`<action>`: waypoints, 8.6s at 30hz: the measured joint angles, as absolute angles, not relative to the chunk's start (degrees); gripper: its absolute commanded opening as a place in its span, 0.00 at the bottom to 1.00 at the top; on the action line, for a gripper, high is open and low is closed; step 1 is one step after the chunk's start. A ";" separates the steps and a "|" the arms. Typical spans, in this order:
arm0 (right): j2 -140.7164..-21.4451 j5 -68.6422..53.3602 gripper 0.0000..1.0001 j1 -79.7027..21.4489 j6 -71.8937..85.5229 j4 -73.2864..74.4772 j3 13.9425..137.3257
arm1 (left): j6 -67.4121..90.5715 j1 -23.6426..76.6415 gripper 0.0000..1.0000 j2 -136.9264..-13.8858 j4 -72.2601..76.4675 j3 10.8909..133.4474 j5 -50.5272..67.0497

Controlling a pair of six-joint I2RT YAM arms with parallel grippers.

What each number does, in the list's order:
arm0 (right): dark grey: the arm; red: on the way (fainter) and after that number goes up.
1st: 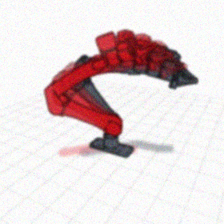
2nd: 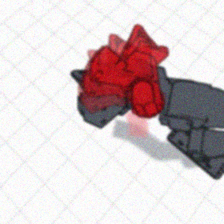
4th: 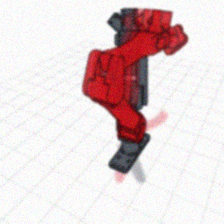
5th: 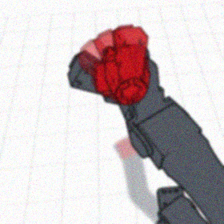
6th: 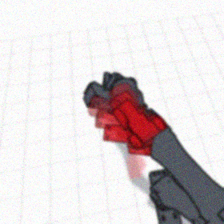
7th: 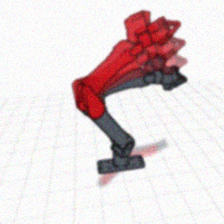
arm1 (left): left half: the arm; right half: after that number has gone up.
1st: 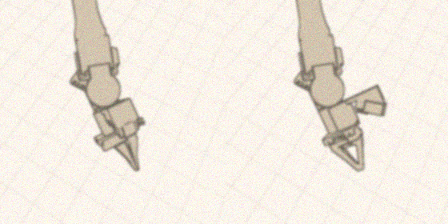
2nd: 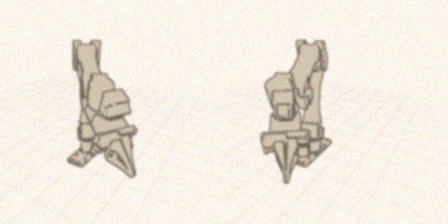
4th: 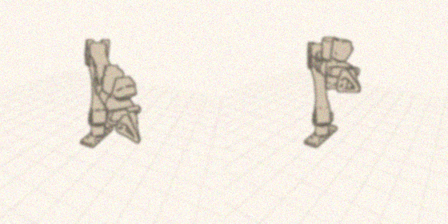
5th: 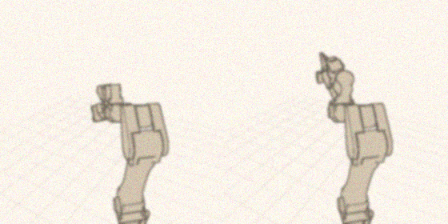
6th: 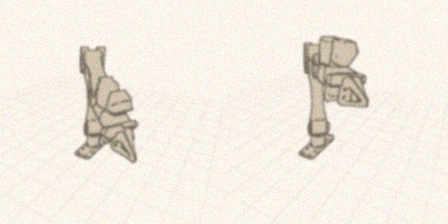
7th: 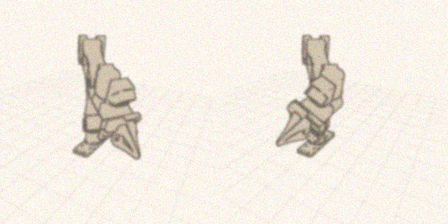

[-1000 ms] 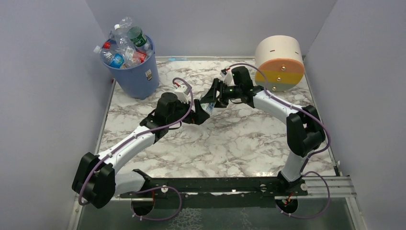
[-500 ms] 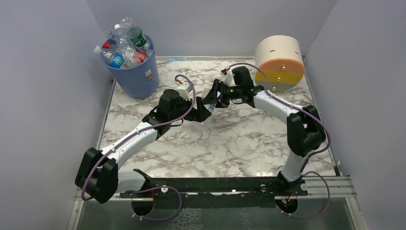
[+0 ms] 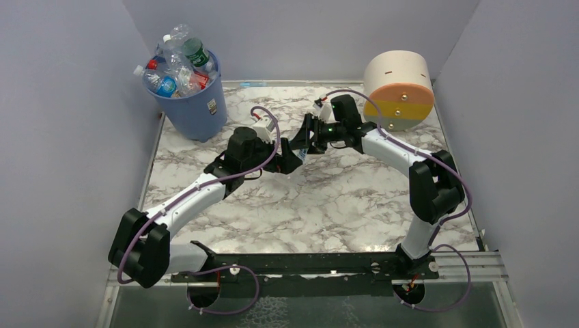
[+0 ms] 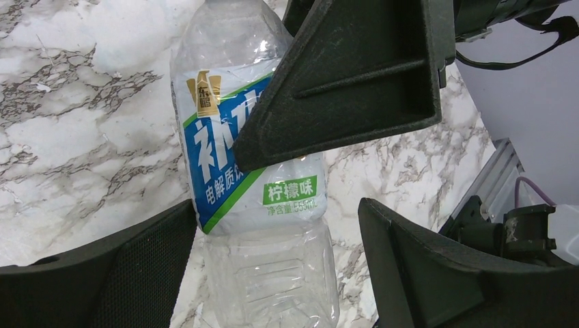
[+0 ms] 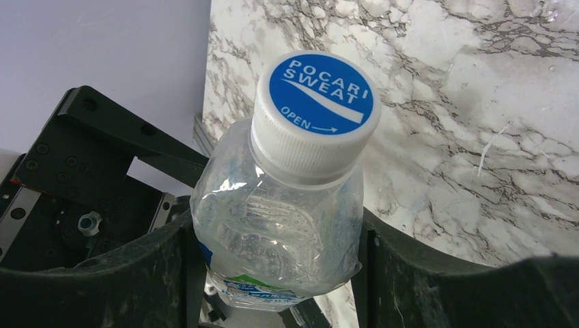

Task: Put the plastic bottles in the bin
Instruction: Pick up the plastic bottle at the center of the board, then place the plastic bottle in the trash bin.

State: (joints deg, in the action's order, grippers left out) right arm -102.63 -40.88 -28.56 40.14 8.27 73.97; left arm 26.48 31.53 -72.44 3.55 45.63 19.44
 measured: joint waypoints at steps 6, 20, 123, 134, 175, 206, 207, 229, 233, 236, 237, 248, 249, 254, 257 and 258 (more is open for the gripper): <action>-102.63 -41.39 0.54 -28.88 39.59 8.27 73.97 | 26.48 31.53 0.90 -72.86 3.79 45.63 19.73; -102.54 -41.76 0.54 -29.17 38.96 8.73 73.97 | 26.52 31.35 0.74 -73.71 3.92 45.63 19.79; -84.20 -31.16 1.00 -26.13 37.36 20.84 75.81 | 22.13 29.69 0.63 -62.26 -16.19 64.49 10.68; -84.20 -31.38 0.99 -26.13 37.36 20.67 73.80 | 18.09 29.69 0.64 -59.05 -24.40 79.15 0.97; -84.20 -36.23 1.00 -25.02 37.41 17.41 66.74 | 22.57 -27.70 0.63 -84.95 -18.33 102.87 28.03; -87.39 -38.81 1.00 -24.99 37.45 13.78 65.06 | 23.90 -25.69 0.61 -94.21 -1.69 94.91 30.26; -87.59 -38.87 1.00 -24.99 37.47 13.69 65.06 | 23.77 -25.52 0.61 -94.21 -1.76 94.91 30.26; -88.51 -40.03 1.00 -24.99 37.69 12.45 63.61 | 16.95 -17.30 0.61 -98.00 -4.93 98.96 21.47; -88.51 -40.38 1.00 -24.99 38.02 11.66 62.78 | 16.36 -16.73 0.61 -98.50 -5.17 98.94 20.05; -88.51 -40.62 0.99 -24.99 38.11 11.53 62.37 | 16.32 -16.73 0.61 -98.56 -4.84 98.63 19.86; -88.51 -40.71 1.00 -24.99 38.13 11.51 62.28 | 16.32 -16.73 0.61 -98.54 -4.43 98.37 19.88; -88.51 -41.47 0.99 -24.99 38.24 10.31 62.06 | 16.91 -16.73 0.61 -94.24 3.40 88.44 19.86; -88.51 -41.52 1.00 -24.99 38.37 10.28 62.02 | 16.91 -16.73 0.61 -93.91 3.86 87.68 19.84; -88.51 -41.74 1.00 -24.99 38.92 9.91 61.60 | 17.69 -16.73 0.62 -91.11 8.71 81.43 19.92; -88.51 -41.91 1.00 -24.99 39.00 9.85 61.45 | 17.93 -16.62 0.64 -90.13 12.05 78.85 19.90; -88.49 -41.93 0.99 -24.99 39.00 9.82 61.43 | 18.00 -16.53 0.65 -89.86 13.23 78.04 19.90</action>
